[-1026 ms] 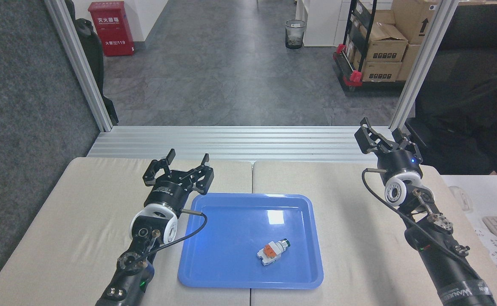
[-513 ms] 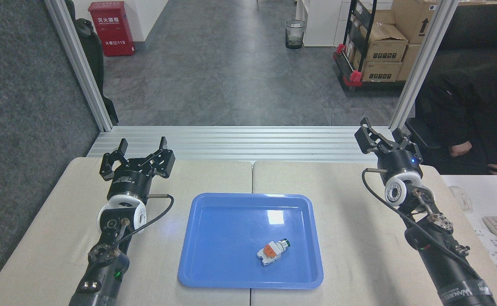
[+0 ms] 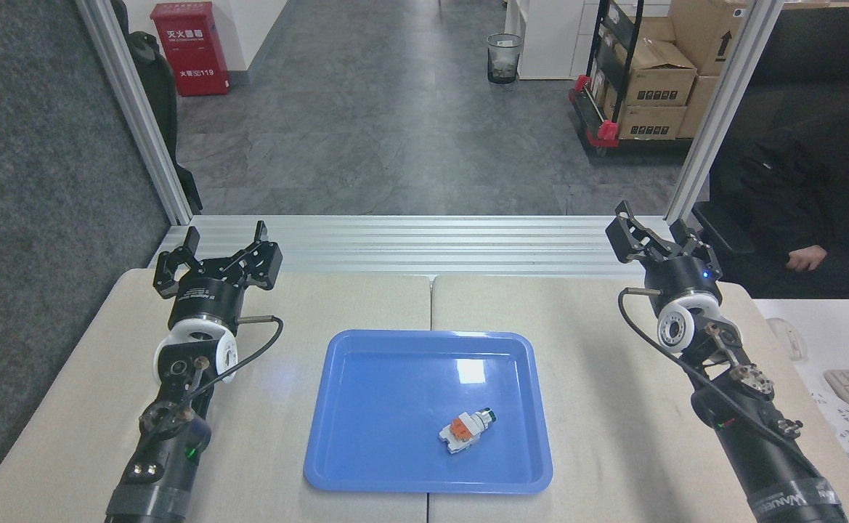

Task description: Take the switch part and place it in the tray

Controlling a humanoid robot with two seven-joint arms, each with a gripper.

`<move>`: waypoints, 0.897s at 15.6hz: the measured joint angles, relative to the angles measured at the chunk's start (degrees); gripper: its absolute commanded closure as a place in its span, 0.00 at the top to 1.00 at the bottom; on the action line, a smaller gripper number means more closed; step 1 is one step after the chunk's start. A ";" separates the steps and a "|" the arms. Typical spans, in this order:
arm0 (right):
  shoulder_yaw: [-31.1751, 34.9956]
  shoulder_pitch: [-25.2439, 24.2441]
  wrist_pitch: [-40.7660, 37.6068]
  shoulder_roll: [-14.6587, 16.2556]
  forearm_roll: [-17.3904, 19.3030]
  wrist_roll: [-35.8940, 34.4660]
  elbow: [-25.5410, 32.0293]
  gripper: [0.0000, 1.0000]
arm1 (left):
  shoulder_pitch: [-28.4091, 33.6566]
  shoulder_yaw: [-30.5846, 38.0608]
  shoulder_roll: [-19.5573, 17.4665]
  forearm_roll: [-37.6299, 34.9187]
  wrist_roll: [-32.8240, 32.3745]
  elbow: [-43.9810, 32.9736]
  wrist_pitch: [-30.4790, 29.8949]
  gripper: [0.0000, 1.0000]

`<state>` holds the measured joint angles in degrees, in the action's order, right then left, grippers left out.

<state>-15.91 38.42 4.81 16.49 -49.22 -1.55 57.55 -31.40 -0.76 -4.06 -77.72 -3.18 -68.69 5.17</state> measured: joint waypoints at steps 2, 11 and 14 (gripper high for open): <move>0.00 0.00 0.00 -0.01 0.00 0.00 0.00 0.99 | -0.48 0.16 0.11 0.00 0.00 0.48 -0.02 1.00; 0.00 0.01 0.00 -0.04 0.00 0.00 0.01 0.99 | -1.04 0.55 1.86 -0.06 -0.04 1.72 -0.24 1.00; 0.00 0.01 0.00 -0.04 0.00 0.00 0.01 0.99 | -1.02 0.61 2.16 -0.34 -0.04 1.93 -0.24 1.00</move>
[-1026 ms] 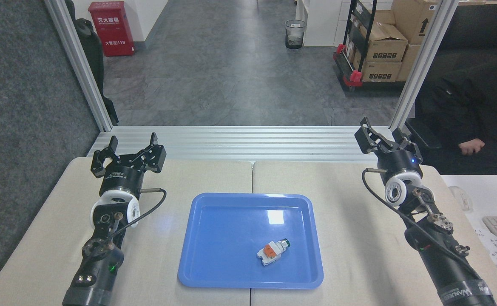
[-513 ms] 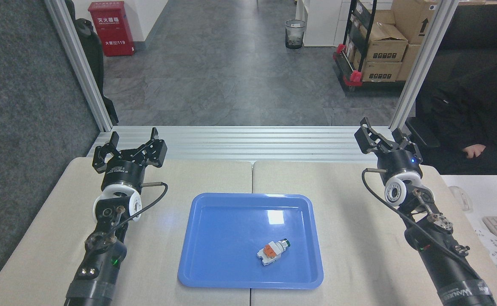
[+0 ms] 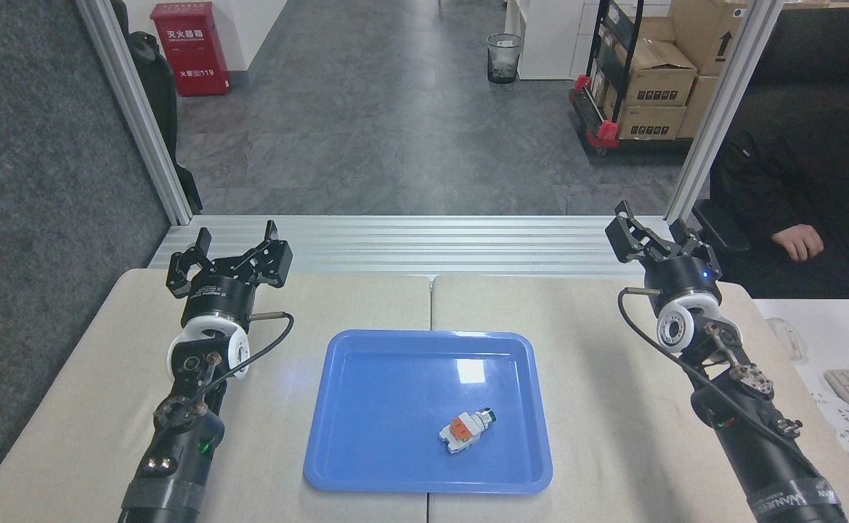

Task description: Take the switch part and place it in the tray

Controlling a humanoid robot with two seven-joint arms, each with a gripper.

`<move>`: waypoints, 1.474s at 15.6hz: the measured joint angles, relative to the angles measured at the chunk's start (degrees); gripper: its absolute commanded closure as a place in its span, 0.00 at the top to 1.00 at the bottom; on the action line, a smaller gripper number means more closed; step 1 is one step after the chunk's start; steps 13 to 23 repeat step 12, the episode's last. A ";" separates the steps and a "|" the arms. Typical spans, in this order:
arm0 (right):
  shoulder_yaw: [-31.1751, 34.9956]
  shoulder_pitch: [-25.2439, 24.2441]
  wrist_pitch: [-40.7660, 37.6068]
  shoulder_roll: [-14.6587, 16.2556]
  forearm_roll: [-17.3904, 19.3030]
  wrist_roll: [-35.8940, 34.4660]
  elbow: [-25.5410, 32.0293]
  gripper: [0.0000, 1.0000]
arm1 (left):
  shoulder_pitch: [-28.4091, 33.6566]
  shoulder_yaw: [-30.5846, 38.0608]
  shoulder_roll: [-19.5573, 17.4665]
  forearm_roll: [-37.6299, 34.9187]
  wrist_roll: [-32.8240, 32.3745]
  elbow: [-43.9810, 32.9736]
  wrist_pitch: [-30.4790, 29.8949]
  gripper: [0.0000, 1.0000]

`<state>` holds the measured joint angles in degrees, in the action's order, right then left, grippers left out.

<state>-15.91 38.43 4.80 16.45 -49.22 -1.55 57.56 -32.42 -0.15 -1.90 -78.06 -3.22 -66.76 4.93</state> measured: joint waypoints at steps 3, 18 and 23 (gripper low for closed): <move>0.00 0.00 0.00 0.00 0.00 0.00 0.00 0.99 | 0.08 0.04 0.22 -0.30 0.00 0.18 0.01 1.00; 0.00 0.04 0.00 0.01 0.00 0.00 0.00 0.99 | 0.19 0.11 0.40 -0.65 -0.01 0.69 0.07 1.00; 0.00 0.04 0.00 0.01 0.00 0.00 0.00 0.99 | 0.19 0.11 0.40 -0.65 -0.01 0.69 0.07 1.00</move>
